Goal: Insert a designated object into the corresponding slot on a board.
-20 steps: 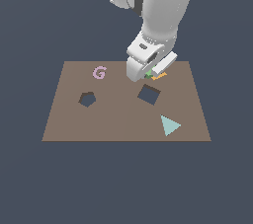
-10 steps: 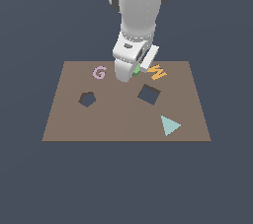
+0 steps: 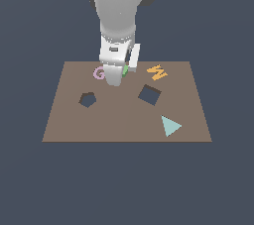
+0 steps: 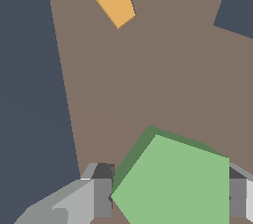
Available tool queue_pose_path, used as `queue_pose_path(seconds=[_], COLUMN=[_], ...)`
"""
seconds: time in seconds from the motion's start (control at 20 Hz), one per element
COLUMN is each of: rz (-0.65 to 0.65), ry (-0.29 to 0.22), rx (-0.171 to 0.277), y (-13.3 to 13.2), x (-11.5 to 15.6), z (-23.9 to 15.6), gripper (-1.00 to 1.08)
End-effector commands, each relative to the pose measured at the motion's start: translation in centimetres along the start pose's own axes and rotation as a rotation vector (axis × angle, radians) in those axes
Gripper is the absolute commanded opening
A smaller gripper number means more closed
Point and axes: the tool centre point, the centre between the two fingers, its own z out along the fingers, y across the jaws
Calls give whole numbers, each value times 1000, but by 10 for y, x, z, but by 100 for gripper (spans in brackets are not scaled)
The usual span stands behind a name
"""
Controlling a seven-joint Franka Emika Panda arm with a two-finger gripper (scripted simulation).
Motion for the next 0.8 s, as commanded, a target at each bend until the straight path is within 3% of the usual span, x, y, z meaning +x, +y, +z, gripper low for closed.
queue_pose_path(seconds=[0.0, 0.75], rz=[-76, -531], ry=[0, -1], rx=[-1, 0], y=[6, 63], x=[-12, -70], z=[-1, -3], gripper=[-100, -100])
